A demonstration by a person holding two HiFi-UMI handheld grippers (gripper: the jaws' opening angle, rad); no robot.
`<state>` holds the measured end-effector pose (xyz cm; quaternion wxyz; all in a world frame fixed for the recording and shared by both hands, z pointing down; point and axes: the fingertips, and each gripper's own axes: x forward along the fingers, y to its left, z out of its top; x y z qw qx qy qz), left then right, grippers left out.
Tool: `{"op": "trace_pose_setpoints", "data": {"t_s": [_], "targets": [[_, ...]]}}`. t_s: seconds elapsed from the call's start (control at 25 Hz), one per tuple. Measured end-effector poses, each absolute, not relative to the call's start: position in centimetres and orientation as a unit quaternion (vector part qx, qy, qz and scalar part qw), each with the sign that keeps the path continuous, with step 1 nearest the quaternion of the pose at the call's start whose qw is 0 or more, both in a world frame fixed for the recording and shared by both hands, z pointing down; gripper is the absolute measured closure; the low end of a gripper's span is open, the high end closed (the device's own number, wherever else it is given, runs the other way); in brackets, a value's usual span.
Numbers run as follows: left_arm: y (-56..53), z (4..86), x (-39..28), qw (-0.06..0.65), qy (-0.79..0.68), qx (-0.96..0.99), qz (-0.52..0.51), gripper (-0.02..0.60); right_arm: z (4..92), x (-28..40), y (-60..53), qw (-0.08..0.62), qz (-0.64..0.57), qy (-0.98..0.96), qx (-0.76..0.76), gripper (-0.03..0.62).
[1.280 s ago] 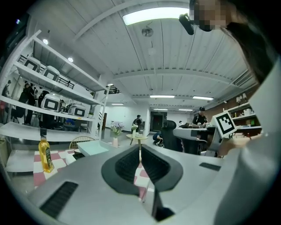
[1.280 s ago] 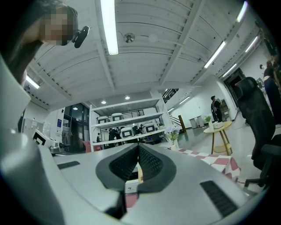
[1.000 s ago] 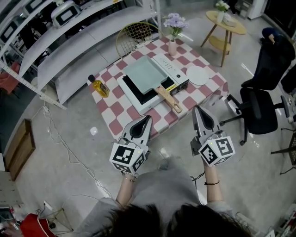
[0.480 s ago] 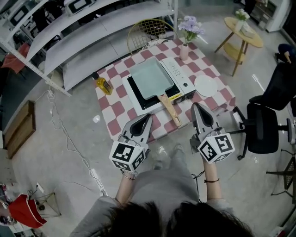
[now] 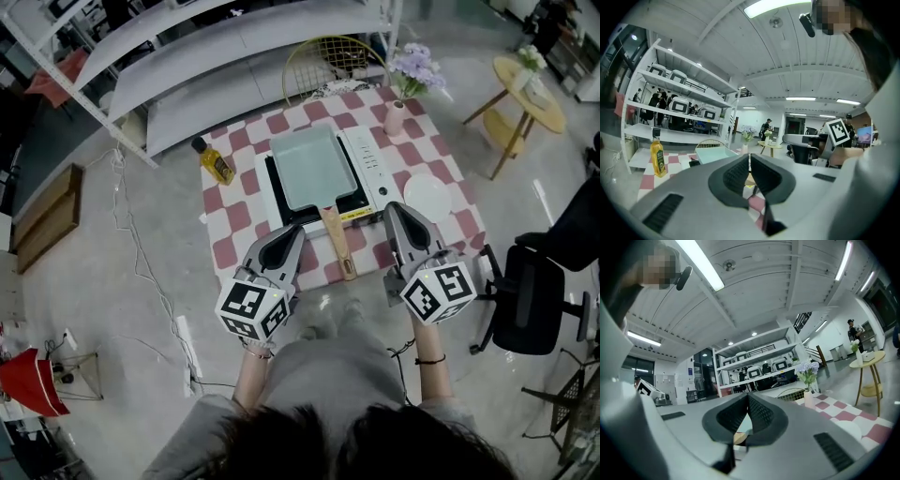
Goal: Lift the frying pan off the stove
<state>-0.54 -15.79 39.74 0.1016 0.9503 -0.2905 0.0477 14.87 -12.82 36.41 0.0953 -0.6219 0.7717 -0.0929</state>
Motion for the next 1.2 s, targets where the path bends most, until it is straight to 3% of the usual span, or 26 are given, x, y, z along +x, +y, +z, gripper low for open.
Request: {"op": "trace_pose_setpoints", "data": {"t_s": [0.64, 1.2], "targets": [[-14.8, 41.7, 1.1, 0.158, -0.361, 0.918, 0.044, 0.548, 38.0, 14.1, -16.8, 0.087, -0.142, 0.85, -0.5, 0.571], [-14.0, 45.2, 1.5, 0.283, -0.33, 0.897, 0.08, 0.548, 41.1, 11.0, -18.6, 0.061, -0.23, 0.864, -0.443, 0.571]]}}
